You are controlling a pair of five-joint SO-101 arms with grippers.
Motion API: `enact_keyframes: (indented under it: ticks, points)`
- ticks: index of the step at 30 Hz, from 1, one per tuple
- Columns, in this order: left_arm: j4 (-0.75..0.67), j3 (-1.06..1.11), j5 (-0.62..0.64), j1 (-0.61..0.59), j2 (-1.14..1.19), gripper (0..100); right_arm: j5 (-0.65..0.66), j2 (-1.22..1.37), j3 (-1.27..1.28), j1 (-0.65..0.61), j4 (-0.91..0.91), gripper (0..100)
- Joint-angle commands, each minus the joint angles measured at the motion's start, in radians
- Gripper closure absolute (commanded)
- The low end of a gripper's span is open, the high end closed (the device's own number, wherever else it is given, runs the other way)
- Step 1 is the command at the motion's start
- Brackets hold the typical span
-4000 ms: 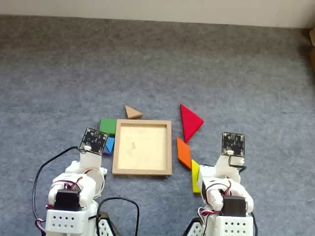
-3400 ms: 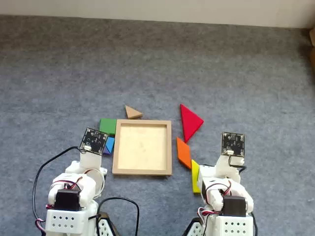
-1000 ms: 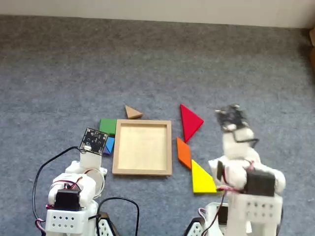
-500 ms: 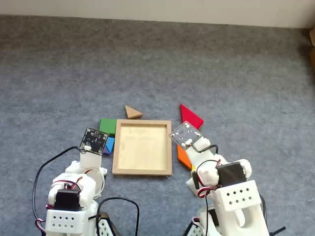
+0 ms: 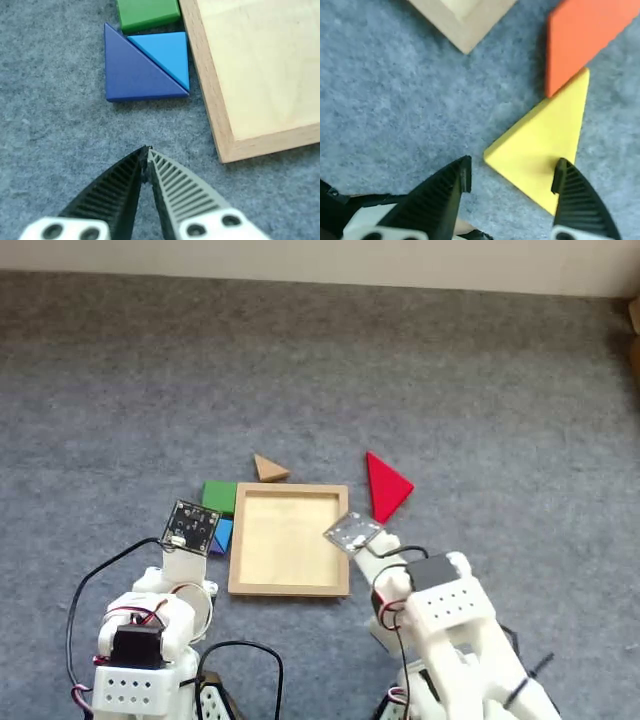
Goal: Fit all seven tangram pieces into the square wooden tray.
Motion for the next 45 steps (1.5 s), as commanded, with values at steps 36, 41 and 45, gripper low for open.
enact_keyframes:
  ticks: [36, 41, 45]
  points:
    - [0.002, 0.019, -0.005, 0.008, -0.039, 100, 0.258, 0.234, -0.334, 0.384, -0.053, 99.2]
    - [0.002, 0.019, -0.005, 0.008, -0.039, 100, 0.302, 0.234, -0.479, 0.338, -0.002, 99.2]
    - [0.002, 0.019, -0.005, 0.008, -0.039, 100, 0.310, 0.209, -0.539, 0.216, -0.019, 99.2]
